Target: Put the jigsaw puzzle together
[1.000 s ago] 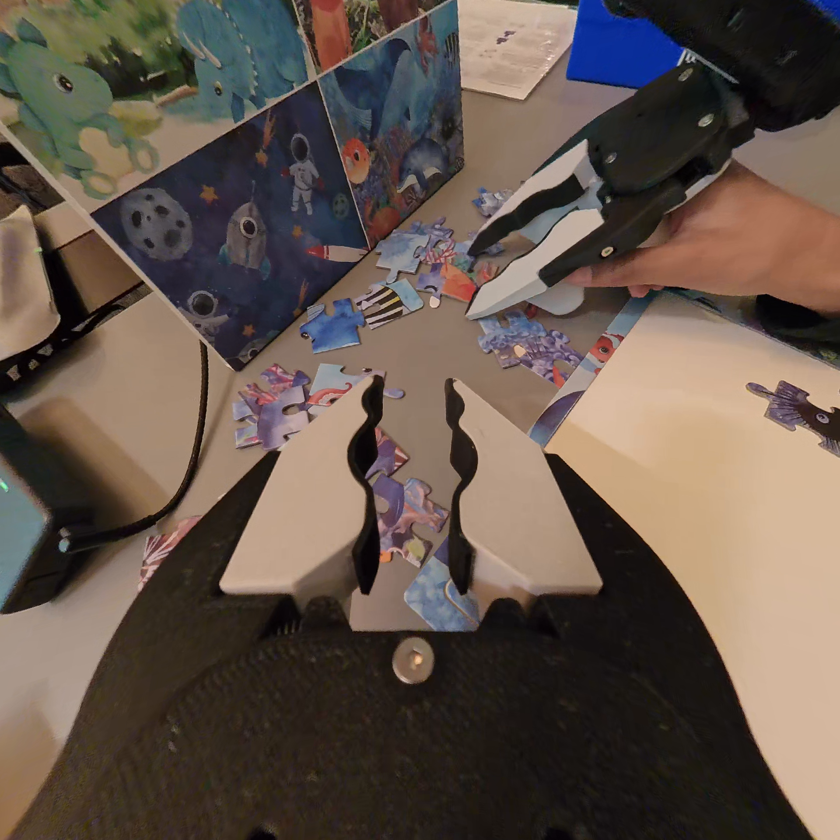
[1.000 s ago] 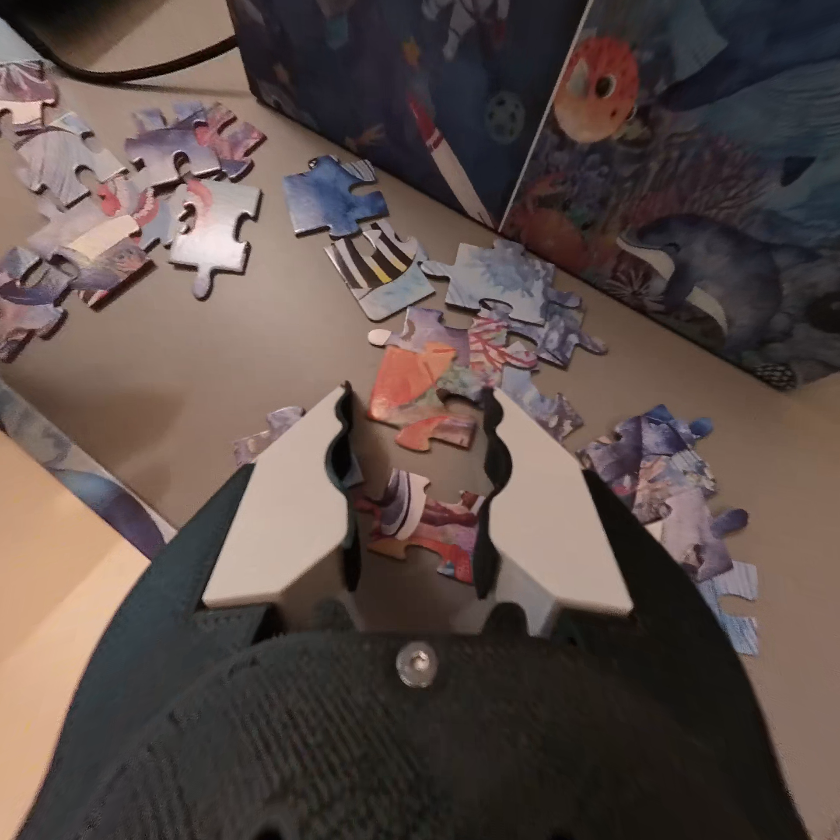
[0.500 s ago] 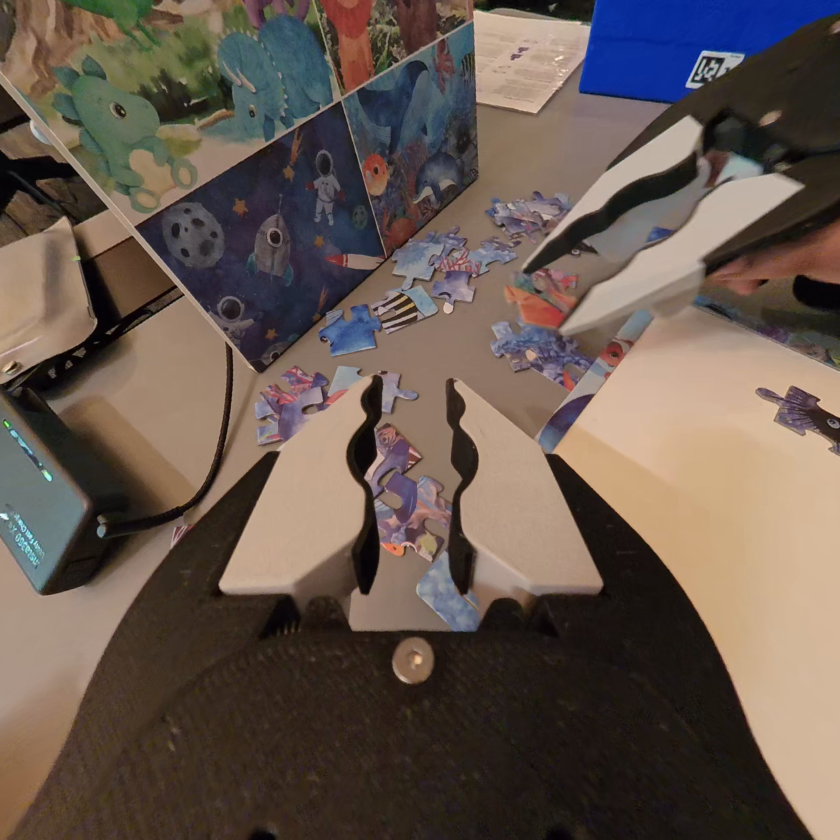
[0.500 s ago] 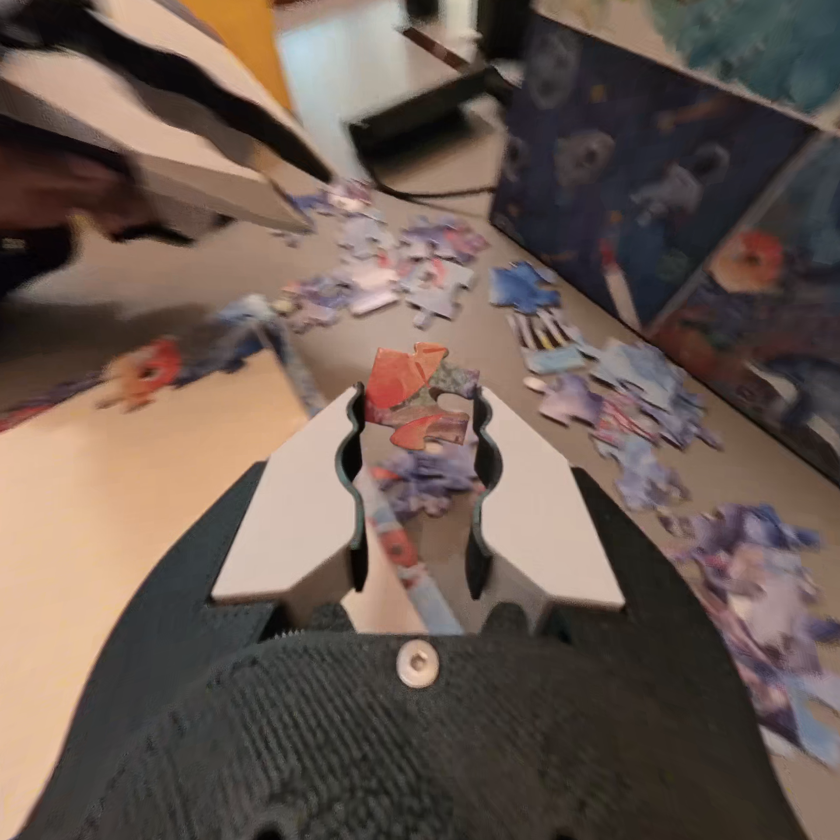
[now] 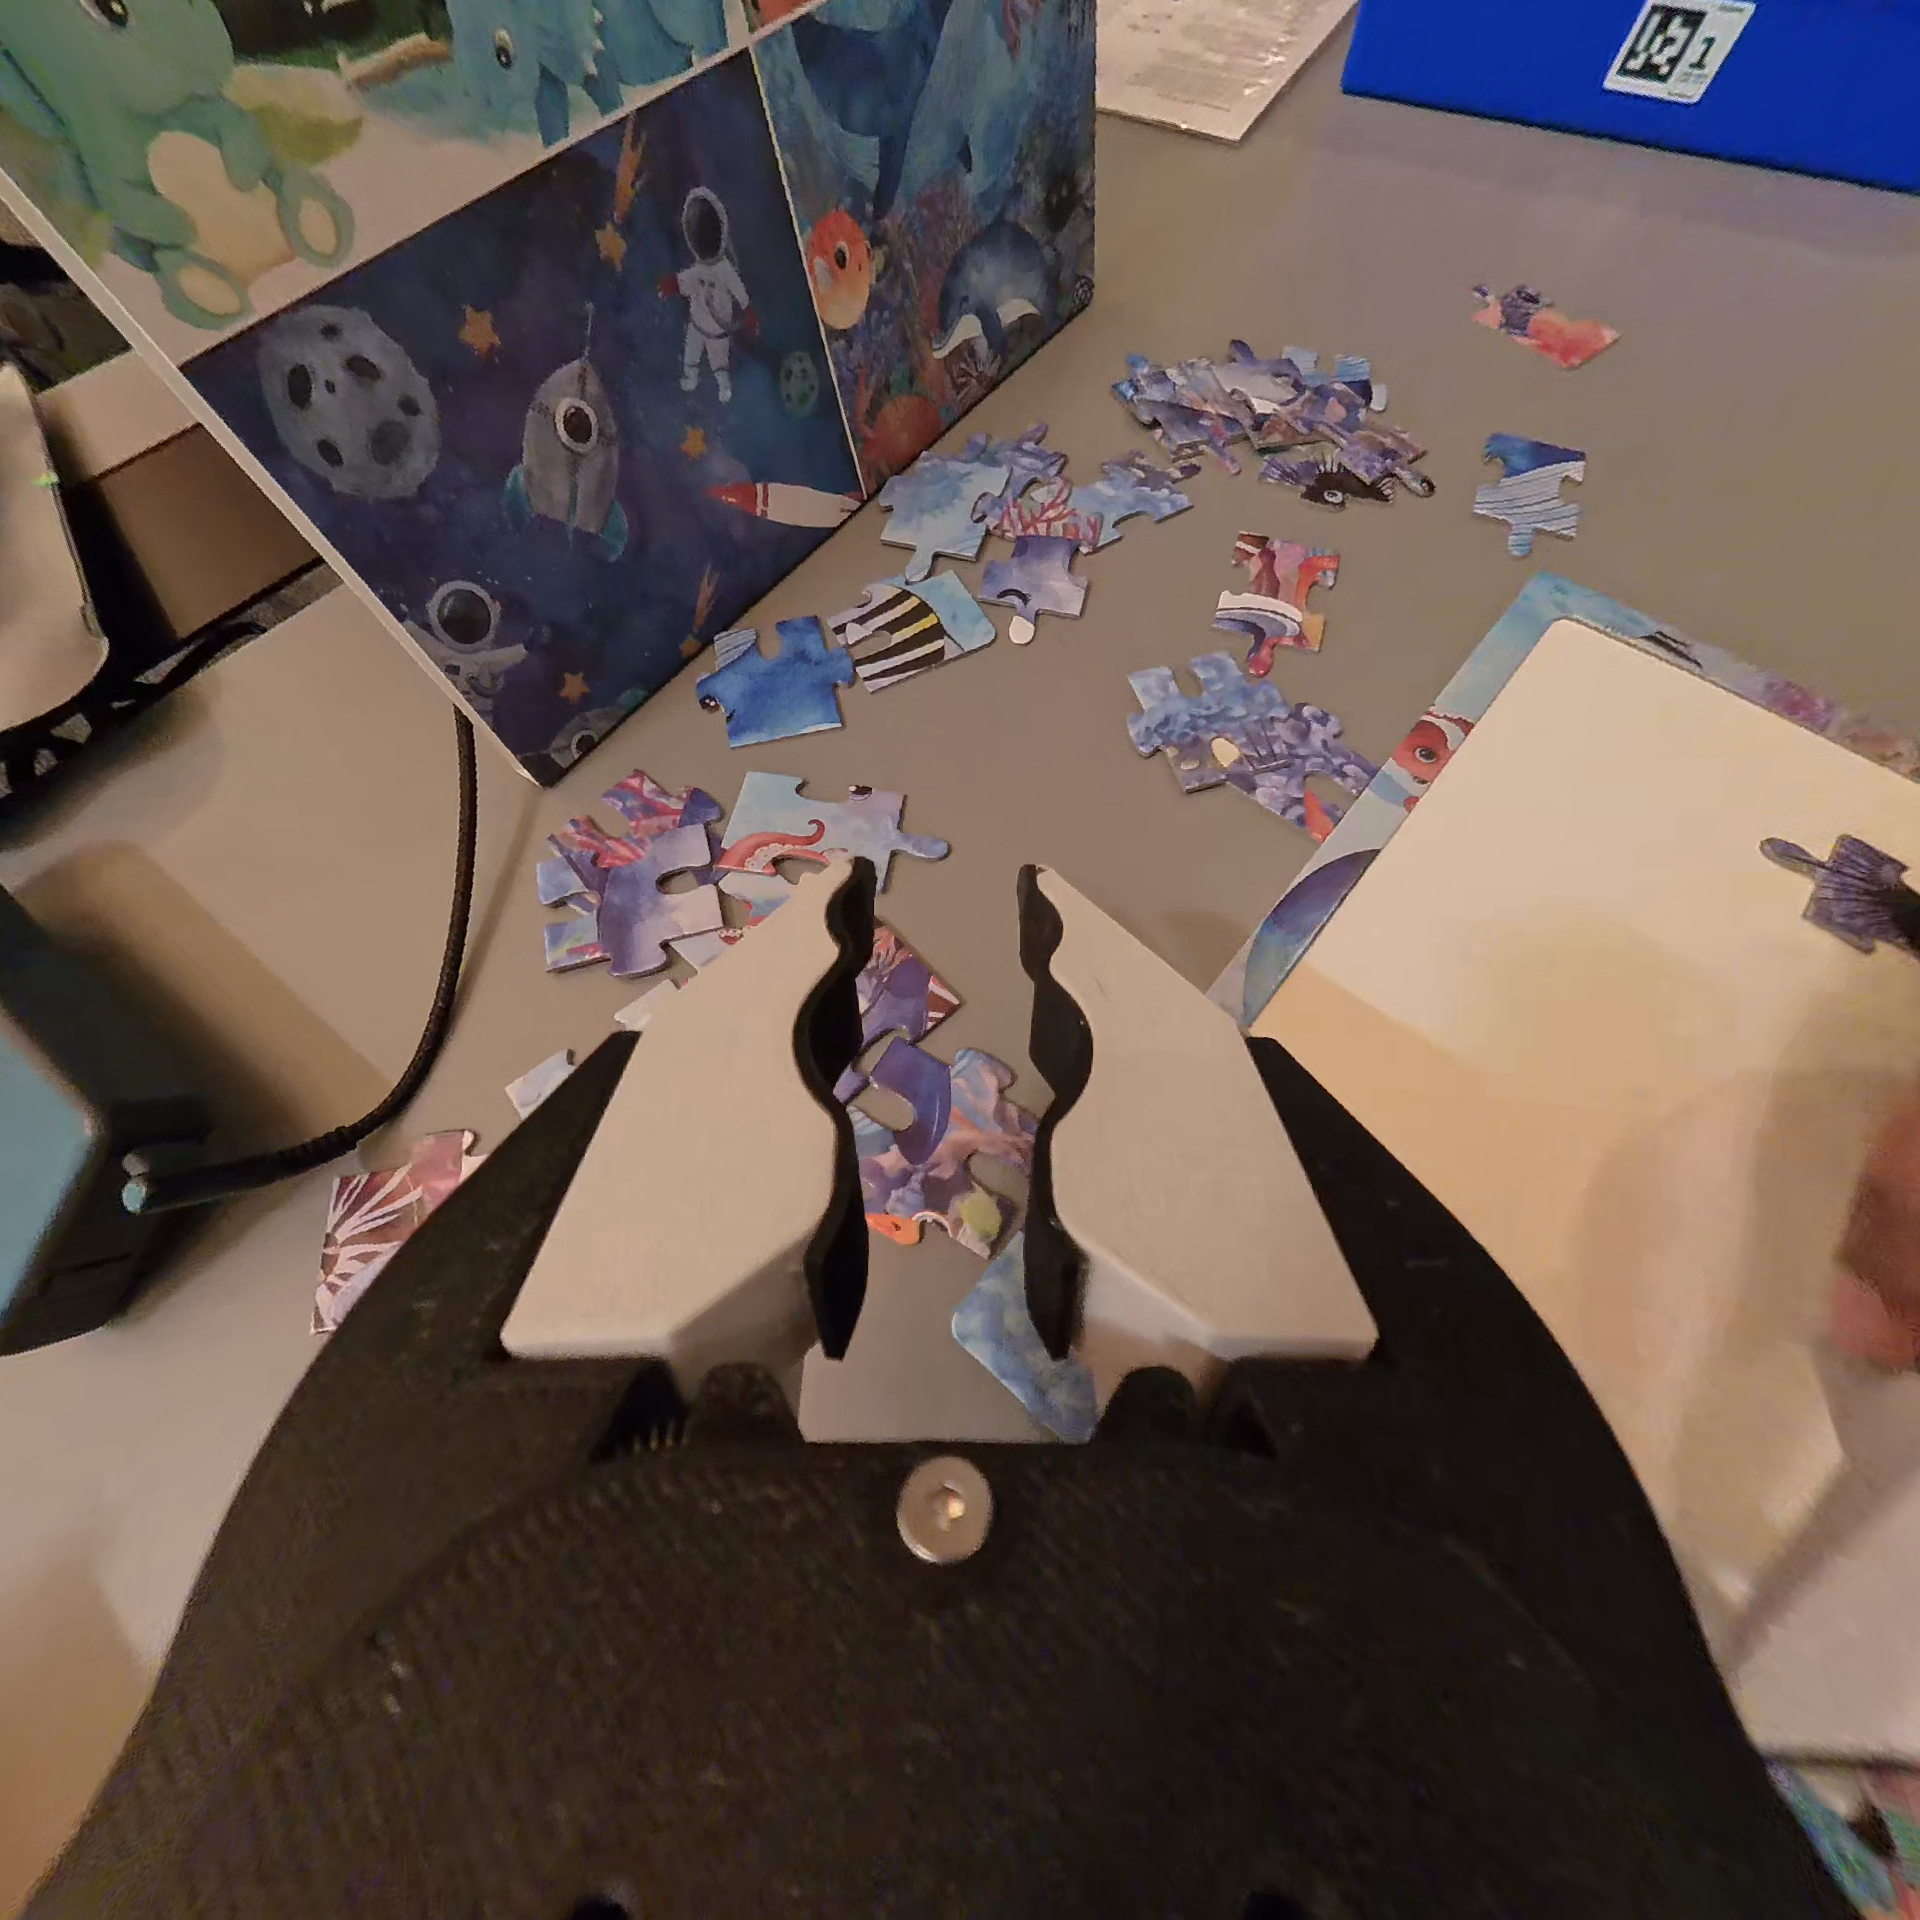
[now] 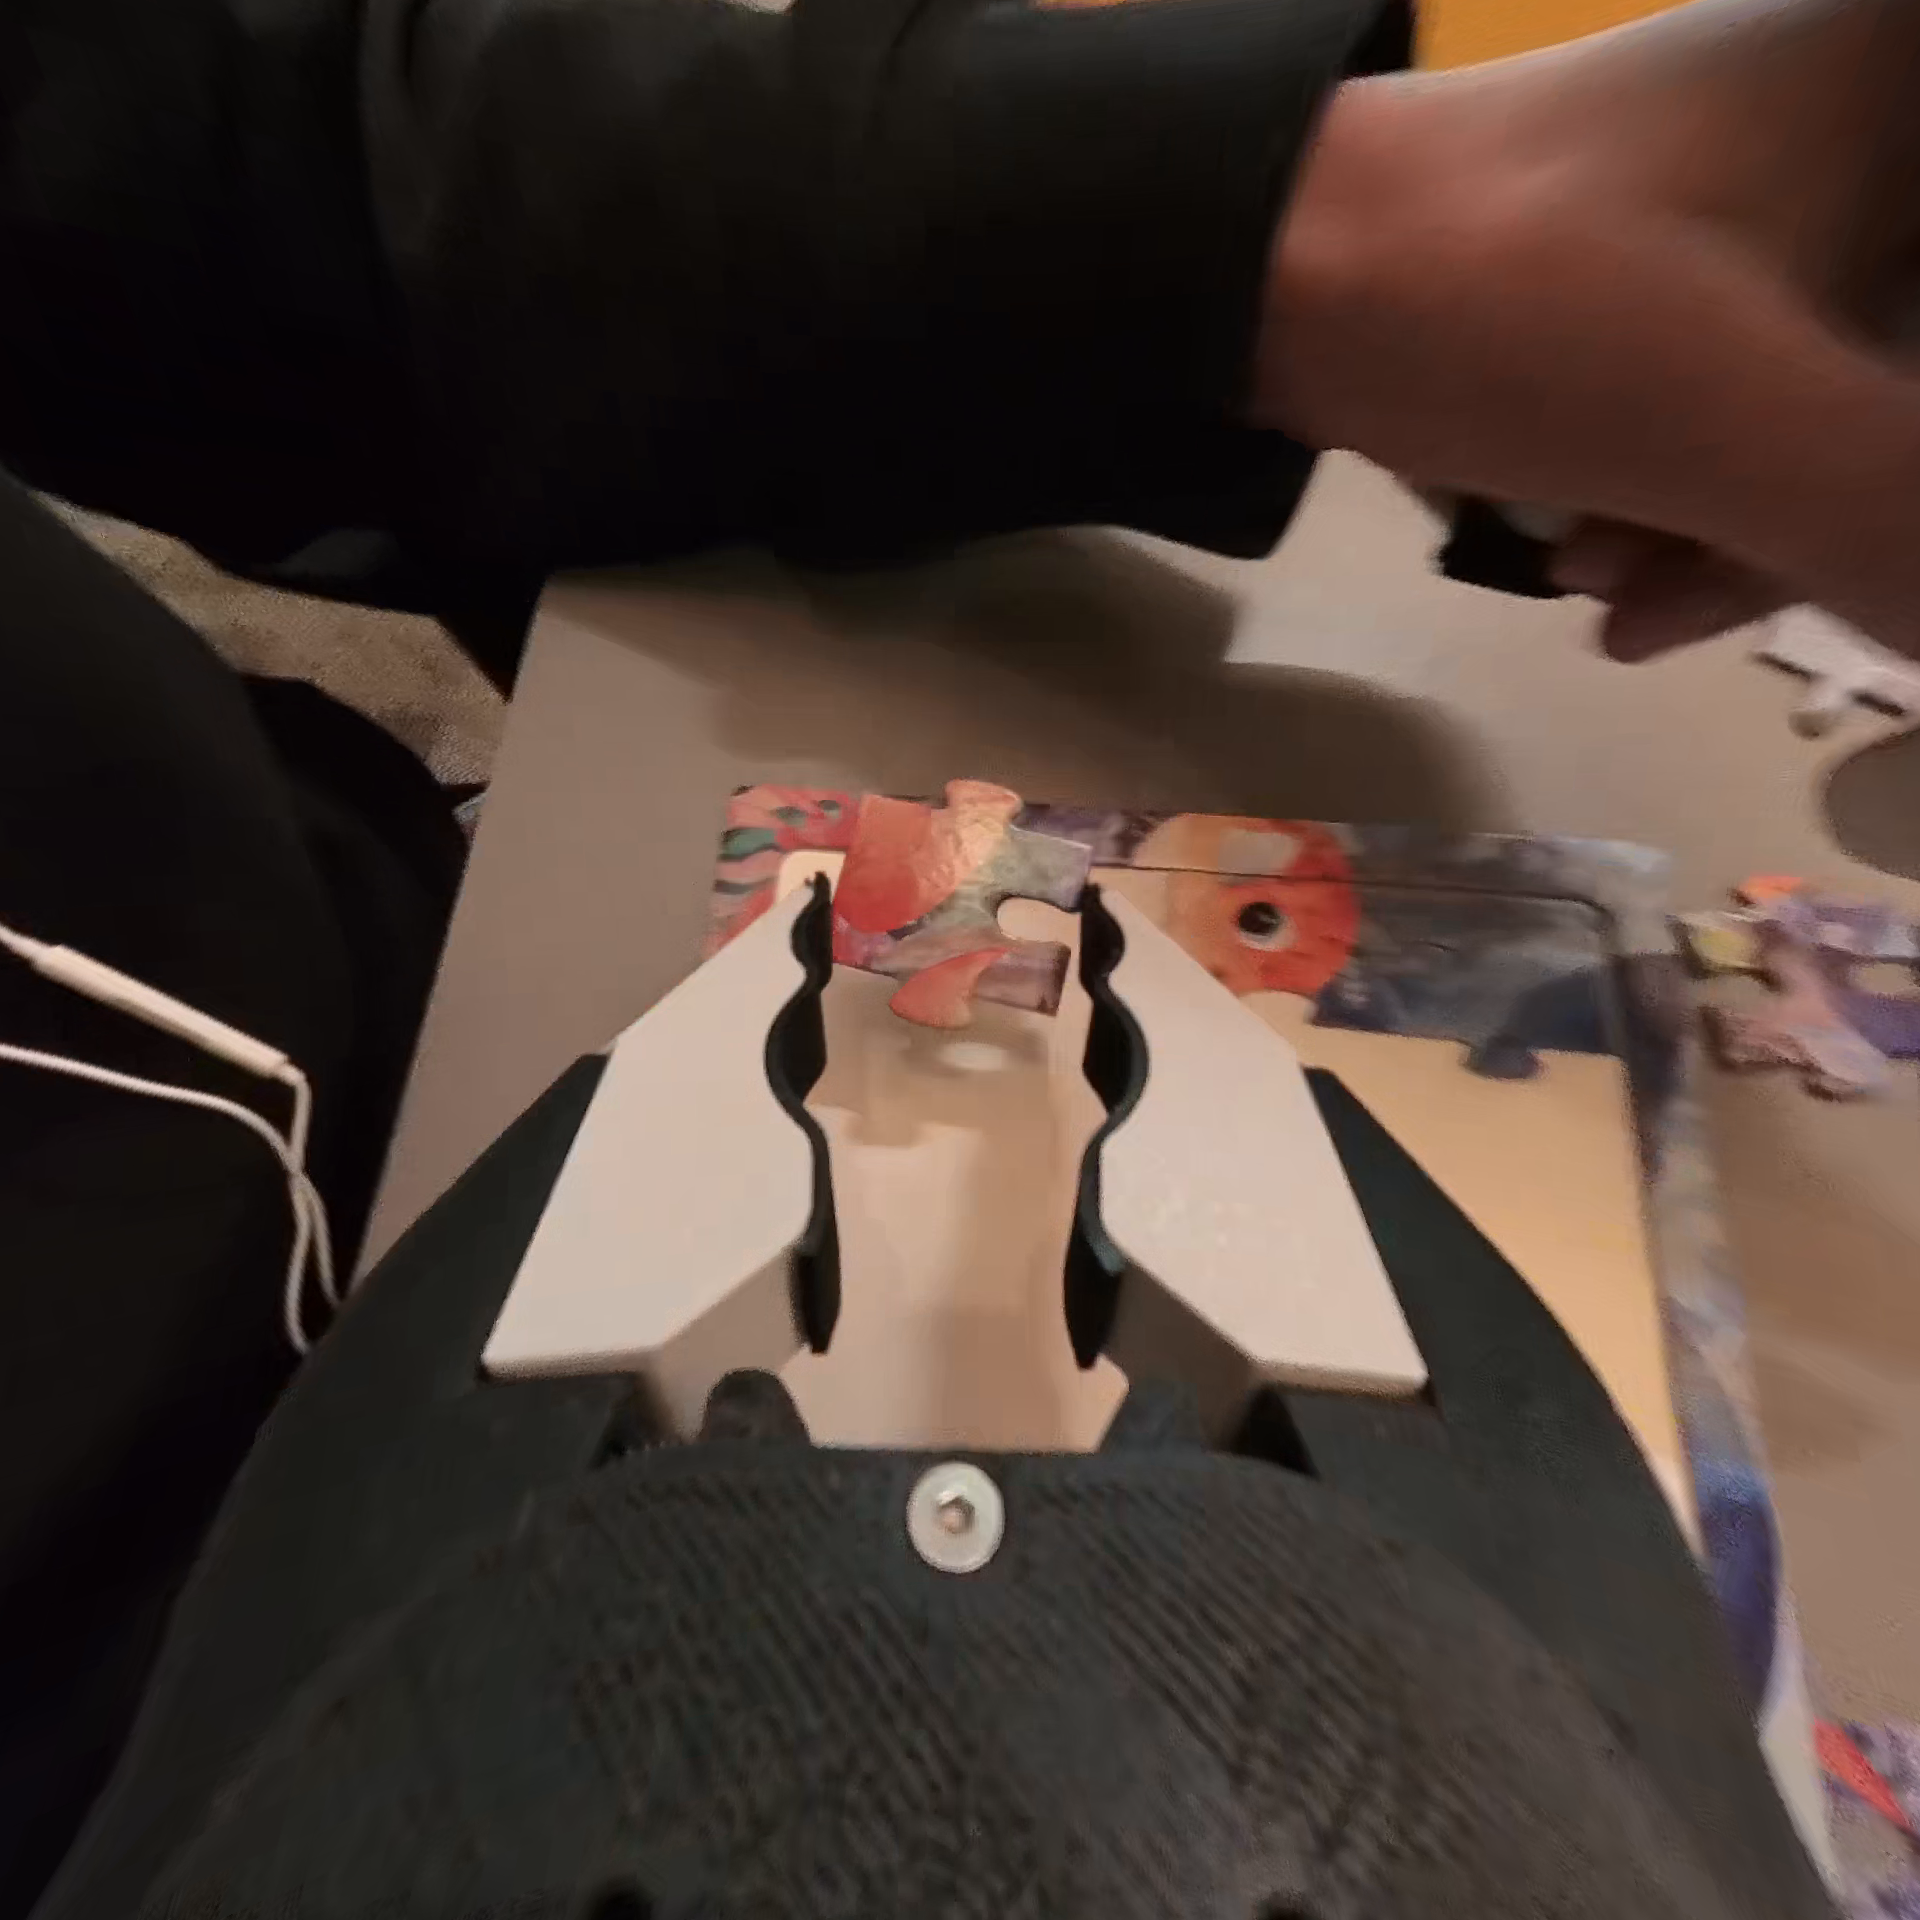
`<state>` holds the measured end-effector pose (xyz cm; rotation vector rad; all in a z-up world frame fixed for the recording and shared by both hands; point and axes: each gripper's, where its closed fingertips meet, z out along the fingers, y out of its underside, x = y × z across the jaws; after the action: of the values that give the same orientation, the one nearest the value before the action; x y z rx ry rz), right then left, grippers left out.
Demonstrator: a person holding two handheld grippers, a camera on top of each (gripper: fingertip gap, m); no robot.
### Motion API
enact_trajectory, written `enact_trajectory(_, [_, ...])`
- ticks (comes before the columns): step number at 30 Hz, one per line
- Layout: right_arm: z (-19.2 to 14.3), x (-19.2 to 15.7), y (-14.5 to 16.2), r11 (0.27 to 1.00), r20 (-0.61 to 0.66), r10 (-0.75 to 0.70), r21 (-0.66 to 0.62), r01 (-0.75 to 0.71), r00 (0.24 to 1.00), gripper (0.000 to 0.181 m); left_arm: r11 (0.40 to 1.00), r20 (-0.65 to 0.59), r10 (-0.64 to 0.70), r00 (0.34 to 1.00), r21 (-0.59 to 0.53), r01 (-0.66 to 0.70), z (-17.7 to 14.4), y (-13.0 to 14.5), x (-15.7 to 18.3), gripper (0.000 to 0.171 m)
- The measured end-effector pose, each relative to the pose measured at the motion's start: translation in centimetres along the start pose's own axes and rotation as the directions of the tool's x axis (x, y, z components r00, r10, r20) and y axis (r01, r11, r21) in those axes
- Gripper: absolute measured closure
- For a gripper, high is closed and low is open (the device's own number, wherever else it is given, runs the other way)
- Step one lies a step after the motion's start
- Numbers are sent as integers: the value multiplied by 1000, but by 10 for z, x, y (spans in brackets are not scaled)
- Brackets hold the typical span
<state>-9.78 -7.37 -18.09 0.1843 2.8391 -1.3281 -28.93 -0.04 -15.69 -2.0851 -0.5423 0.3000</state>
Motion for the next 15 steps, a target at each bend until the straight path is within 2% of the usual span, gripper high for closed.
enact_trajectory(3, [15,-19,6,997,37,-25,-67,27,999,134,1000,3,0,1000,-5,0,1,1,-1,146])
enact_trajectory(7, [24,-24,14,990,17,-62,-127,63,998,135,1000,4,3,1000,-2,-3,0,1,-1,146])
enact_trajectory(15, [27,-23,19,989,20,-50,-140,52,999,135,1000,7,8,1000,3,-8,-1,-1,-1,146])
